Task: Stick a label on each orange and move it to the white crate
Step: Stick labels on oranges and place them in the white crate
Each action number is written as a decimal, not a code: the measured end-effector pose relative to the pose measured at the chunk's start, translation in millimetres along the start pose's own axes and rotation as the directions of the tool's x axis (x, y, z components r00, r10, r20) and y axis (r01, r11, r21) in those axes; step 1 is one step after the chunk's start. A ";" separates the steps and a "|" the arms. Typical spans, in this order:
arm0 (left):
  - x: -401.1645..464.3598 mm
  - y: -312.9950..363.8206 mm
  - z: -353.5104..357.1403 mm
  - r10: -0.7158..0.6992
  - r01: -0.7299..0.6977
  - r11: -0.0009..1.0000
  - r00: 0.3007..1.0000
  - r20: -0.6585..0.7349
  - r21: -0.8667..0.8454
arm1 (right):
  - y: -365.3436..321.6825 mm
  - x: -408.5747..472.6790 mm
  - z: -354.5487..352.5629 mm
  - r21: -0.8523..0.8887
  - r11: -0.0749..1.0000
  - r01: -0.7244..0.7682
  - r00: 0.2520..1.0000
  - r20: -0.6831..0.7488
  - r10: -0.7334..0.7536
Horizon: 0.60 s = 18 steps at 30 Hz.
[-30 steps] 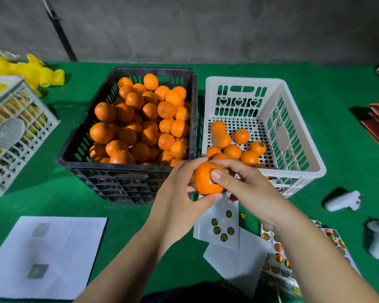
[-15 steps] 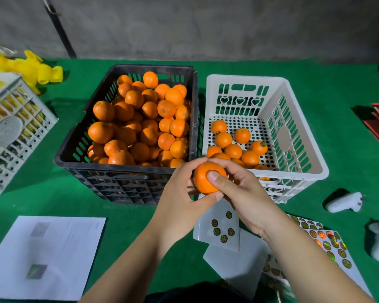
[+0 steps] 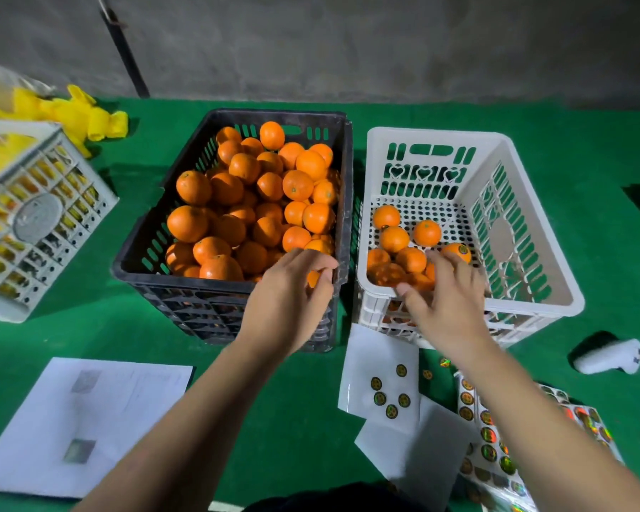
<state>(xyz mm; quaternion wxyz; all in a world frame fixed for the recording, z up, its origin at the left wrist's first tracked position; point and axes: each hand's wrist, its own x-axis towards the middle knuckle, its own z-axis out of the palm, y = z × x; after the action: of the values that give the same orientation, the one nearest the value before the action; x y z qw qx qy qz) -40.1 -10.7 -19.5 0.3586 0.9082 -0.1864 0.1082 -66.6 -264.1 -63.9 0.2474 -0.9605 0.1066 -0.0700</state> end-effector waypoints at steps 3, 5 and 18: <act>37.7 -3.6 -1.8 0.018 -0.074 0.961 0.979 0.205 0.267 | -3.6 -41.1 39.1 -0.035 0.991 0.131 0.980 -0.147 -0.135; 69.7 -10.3 6.2 -0.140 0.015 0.943 0.924 0.355 0.333 | -1.3 -64.9 61.4 -0.005 0.989 0.145 0.978 -0.153 -0.144; 126.7 -37.5 60.9 -0.525 0.001 0.736 0.631 0.571 0.677 | 41.5 -93.5 112.1 -0.132 0.934 -0.332 0.874 0.328 0.357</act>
<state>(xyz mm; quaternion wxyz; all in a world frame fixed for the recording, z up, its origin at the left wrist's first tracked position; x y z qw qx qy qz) 94.2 -60.6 -44.3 -0.0535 0.9542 -0.1230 -0.2676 -143.1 -225.5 -189.1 0.2364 -0.9314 0.2330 0.1494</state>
